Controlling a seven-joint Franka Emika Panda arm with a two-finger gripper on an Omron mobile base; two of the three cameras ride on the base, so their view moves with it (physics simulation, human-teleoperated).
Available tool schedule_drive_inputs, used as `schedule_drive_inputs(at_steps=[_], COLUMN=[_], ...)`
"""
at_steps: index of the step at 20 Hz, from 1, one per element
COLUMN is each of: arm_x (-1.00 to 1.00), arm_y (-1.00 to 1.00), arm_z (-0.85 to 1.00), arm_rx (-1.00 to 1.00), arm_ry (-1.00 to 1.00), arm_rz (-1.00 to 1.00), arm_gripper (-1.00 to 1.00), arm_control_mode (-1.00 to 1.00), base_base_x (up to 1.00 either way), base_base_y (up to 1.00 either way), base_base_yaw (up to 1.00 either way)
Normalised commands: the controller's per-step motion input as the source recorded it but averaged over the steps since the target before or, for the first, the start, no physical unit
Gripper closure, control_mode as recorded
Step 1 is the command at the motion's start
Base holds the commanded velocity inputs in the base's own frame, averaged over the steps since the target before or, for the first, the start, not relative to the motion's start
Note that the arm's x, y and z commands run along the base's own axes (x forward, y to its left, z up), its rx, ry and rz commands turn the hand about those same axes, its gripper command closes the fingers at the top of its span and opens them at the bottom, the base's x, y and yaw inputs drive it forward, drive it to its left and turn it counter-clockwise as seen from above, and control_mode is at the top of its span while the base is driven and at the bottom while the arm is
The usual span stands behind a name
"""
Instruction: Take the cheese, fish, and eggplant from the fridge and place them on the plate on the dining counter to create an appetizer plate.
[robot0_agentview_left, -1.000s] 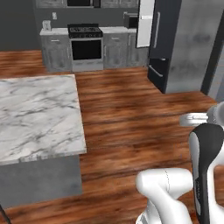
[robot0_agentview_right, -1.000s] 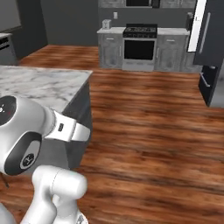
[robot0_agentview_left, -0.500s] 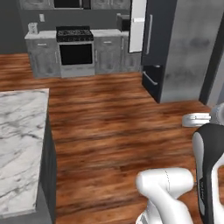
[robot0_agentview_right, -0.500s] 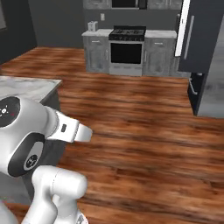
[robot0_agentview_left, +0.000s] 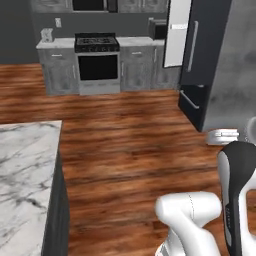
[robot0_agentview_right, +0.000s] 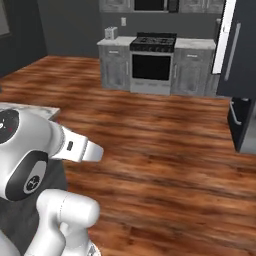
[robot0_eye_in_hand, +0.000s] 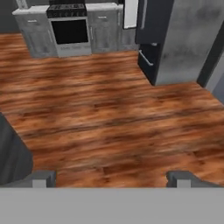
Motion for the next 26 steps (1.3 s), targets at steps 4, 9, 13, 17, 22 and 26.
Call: schedule_drive_inputs(at_steps=[4,9,13,17,22,26], arm_x=[0.00,0.00,0.00,0.00,0.00,0.00], arm_y=[0.00,0.00,0.00,0.00,0.00,0.00], arm_z=[0.00,0.00,0.00,0.00,0.00,0.00], arm_rx=[0.00,0.00,0.00,0.00,0.00,0.00], arm_ry=[0.00,0.00,0.00,0.00,0.00,0.00], arm_rz=[0.00,0.00,0.00,0.00,0.00,0.00], arm_gripper=[-1.00,-1.00,-1.00,-1.00,-1.00,-1.00], arm_control_mode=[1.00,1.00,1.00,1.00,1.00,1.00], base_base_x=[1.00,1.00,1.00,1.00,1.00,1.00], base_base_y=[-0.17,-0.25,-0.24,-0.32,-0.36,-0.10], base_base_yaw=[0.08,0.06,0.01,-0.02,-0.18,-0.28])
